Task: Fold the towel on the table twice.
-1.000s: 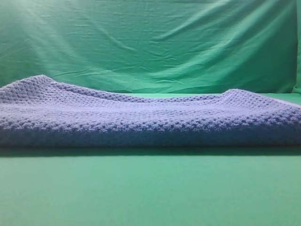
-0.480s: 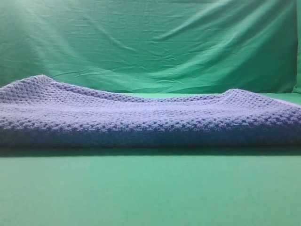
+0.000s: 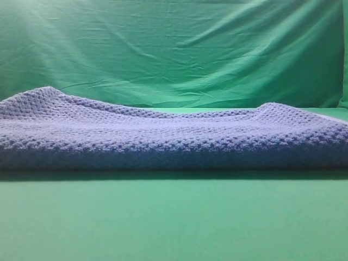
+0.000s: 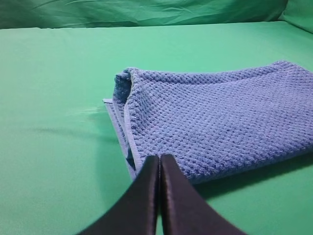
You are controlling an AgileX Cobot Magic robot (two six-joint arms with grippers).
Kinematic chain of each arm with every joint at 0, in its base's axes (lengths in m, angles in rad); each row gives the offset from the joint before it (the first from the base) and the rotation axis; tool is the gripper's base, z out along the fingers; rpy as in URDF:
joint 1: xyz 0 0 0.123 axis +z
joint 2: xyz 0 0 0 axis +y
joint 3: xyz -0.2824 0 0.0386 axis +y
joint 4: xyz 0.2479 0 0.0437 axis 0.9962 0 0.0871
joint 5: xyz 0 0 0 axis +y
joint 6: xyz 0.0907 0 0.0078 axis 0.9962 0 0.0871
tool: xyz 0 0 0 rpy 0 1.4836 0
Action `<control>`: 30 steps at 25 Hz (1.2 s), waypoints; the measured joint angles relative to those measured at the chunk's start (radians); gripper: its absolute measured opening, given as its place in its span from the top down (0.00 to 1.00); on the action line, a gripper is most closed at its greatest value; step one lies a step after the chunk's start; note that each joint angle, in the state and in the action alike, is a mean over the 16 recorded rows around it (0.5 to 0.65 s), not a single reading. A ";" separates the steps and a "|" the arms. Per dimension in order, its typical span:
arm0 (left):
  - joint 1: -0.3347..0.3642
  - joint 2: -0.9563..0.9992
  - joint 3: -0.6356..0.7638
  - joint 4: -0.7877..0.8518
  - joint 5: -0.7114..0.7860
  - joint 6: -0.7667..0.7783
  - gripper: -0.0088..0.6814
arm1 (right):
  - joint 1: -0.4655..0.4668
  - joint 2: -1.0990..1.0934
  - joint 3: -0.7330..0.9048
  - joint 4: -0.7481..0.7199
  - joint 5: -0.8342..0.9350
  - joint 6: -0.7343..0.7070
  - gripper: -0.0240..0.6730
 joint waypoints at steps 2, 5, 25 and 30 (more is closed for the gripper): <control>0.000 0.000 0.010 0.003 -0.006 0.000 0.99 | 0.000 0.000 0.003 0.000 0.033 0.000 0.97; 0.000 0.000 0.028 0.012 -0.020 0.000 0.99 | 0.000 0.000 0.011 -0.005 0.073 0.000 0.97; 0.000 0.000 0.085 0.139 -0.073 0.000 0.99 | 0.000 0.000 0.107 -0.045 0.072 0.000 0.97; 0.000 0.000 0.085 0.144 -0.073 0.000 0.99 | 0.000 0.000 0.107 -0.046 0.082 0.000 0.97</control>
